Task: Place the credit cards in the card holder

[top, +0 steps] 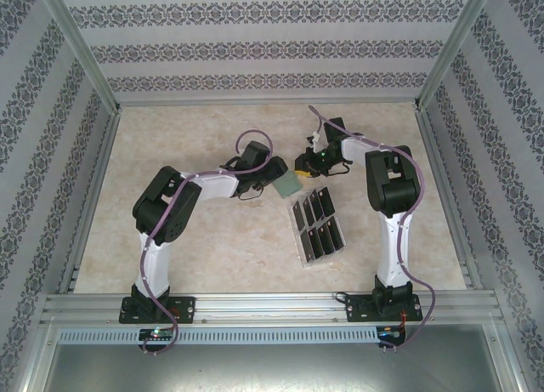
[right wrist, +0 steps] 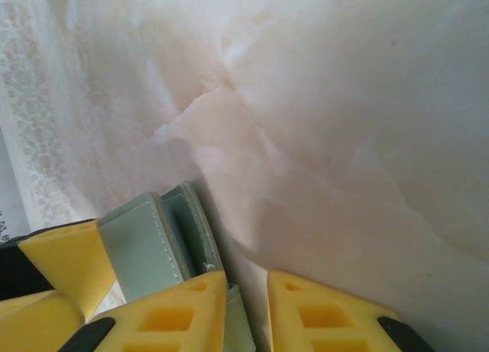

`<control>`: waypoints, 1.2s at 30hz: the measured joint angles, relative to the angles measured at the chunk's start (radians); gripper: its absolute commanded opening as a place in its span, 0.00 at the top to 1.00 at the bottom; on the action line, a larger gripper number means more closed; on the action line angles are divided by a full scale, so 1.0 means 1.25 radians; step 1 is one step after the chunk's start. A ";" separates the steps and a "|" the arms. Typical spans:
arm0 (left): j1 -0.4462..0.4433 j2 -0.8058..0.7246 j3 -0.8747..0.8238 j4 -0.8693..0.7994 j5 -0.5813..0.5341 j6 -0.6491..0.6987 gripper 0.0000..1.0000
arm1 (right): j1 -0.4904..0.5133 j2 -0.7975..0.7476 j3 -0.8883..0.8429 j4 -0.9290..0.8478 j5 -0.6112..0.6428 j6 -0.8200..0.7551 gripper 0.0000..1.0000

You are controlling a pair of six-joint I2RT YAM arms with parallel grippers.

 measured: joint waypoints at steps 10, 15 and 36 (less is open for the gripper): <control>-0.003 0.020 -0.007 0.065 -0.004 -0.015 0.80 | 0.000 0.000 0.000 0.000 0.000 0.000 0.77; -0.003 0.020 -0.018 0.114 -0.003 -0.012 0.95 | 0.000 0.000 0.000 0.000 0.000 0.001 0.77; 0.034 -0.191 -0.146 0.245 0.042 0.126 1.00 | 0.055 -0.459 -0.089 0.065 0.270 0.037 0.49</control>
